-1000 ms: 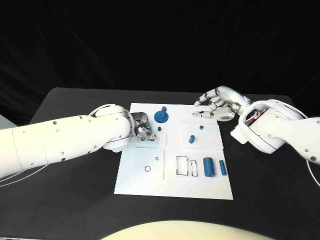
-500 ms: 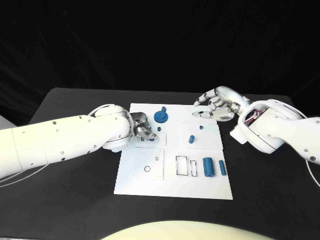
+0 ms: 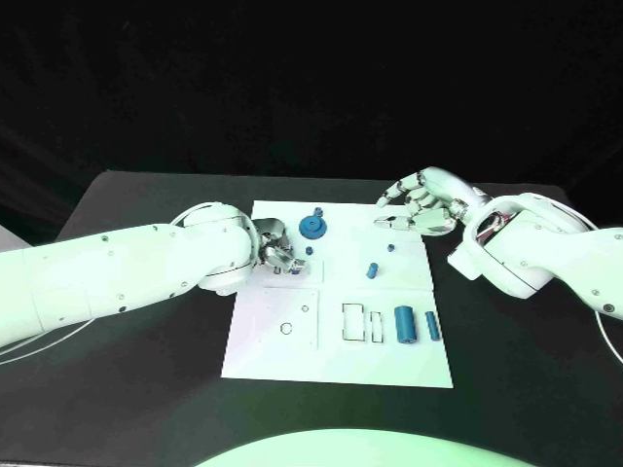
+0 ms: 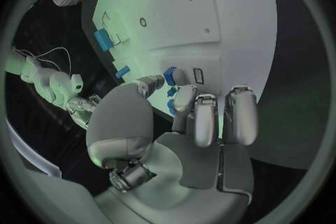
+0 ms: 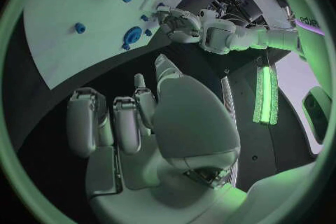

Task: Assemble the parts on the task board

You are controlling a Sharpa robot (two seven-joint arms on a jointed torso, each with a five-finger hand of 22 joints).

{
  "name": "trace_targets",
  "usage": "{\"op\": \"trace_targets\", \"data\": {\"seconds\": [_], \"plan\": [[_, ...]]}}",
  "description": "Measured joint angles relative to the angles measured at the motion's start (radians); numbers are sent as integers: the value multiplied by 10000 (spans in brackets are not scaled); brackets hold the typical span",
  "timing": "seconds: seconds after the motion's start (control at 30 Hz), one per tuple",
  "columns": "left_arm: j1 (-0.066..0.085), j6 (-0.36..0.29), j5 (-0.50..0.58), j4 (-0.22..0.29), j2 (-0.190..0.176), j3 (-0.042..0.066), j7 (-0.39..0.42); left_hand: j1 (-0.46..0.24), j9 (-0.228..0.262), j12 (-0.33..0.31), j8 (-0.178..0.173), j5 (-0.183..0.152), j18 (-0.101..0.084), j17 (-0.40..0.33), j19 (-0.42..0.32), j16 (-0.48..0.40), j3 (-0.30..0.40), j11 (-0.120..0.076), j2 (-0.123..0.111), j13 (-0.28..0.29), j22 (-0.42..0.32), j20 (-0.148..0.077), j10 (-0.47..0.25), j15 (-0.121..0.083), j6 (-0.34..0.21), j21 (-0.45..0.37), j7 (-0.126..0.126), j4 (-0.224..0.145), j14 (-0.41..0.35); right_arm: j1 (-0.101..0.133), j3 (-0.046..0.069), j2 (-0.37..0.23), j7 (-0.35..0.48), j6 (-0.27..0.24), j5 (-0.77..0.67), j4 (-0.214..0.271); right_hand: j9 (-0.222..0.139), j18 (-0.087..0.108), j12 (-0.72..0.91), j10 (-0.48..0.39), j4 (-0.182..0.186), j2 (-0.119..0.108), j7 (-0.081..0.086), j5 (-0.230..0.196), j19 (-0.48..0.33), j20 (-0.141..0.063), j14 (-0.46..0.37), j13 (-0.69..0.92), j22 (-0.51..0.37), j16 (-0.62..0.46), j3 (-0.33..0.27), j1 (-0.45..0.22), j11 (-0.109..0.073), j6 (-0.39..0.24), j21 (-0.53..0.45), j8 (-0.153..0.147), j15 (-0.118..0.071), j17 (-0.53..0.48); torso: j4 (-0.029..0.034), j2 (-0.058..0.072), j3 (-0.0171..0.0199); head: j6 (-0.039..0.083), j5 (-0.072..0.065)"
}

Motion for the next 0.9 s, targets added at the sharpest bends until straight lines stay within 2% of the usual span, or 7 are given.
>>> {"op": "trace_targets", "data": {"seconds": [0.2, 0.37, 0.47, 0.63, 0.77, 0.9], "plan": [[-3, 8, 25, 61, -72, 10, 12, 0, -2, 0, -66, -92, 0, -1, 0, 0, -240, 0, 0, 0, 0, 0, 0, 0, -28, 0, 25, 47, 0, -4, 0, -4, 0, 6, -1, -1, 0, 0, 0, 0, 0, 0, 28, 0, 0, 0, 0, 0, -1, 0, 0, 0, 0, -28, -40, 0, 0, 0, -1, 0, -4, 5, -2], [-34, 18, 83, 156, -180, 90, 3, 0, -26, 0, -144, -210, 1, -1, 0, 0, -412, 0, 0, -1, -1, 0, 0, 0, -66, 0, 63, 62, 0, -15, 0, -4, 0, 13, -2, -13, 0, 1, 0, 0, 0, 0, 28, 0, 0, 0, 0, -1, -1, 0, 0, 0, 0, -29, -62, 0, 0, -1, -4, 0, -11, 35, -28], [-52, 33, 132, 234, -246, 226, -19, 0, -28, 0, -144, -233, 0, -1, 0, 0, -423, 0, 0, -9, -1, 0, 0, 0, -82, 0, 79, 73, 0, -23, -1, 5, 1, 16, -2, -27, 1, 0, 0, 0, 0, 0, 29, 0, 0, 0, 0, -1, -1, 0, 0, 0, 0, -29, -81, 0, 0, -2, -5, -2, -12, 51, -35], [-13, 58, 201, 423, -351, 539, -31, 0, -29, 0, -144, -233, 1, -2, 0, 0, -451, 1, 0, -88, -1, 0, 0, 1, -82, -46, 79, 46, 0, -44, -1, 23, 4, 21, -2, -61, 1, 0, 0, 1, 0, 0, 28, 0, 0, 0, 0, -1, -1, -40, 0, 0, 0, -29, -81, 0, 0, -2, -3, -11, -11, 81, -47], [114, 112, 264, 580, -503, 756, -41, -28, -28, -49, -144, -269, 0, -2, -1, 0, -549, 18, -21, -150, 0, 0, -94, 1, -81, -84, 79, 59, 0, -52, -1, 36, 6, 24, -2, -83, 1, 0, 0, 1, 0, 0, 28, 0, 0, 0, 0, -2, -1, -40, 0, 0, 0, -29, -81, 0, 0, -3, -2, -13, -5, 128, -44], [248, 181, 313, 679, -626, 869, -48, -97, -28, -140, -144, -269, 1, -2, -45, -1, -603, 52, 7, -248, -1, 40, -144, 1, -87, -158, 84, 58, 0, -61, -1, 38, 7, 28, -1, -102, 1, 0, 0, 0, 0, 0, 28, 0, 0, 0, 0, -3, -2, -39, 0, 0, 0, -29, -81, 0, 0, -3, -2, -13, 0, 168, -31]]}}
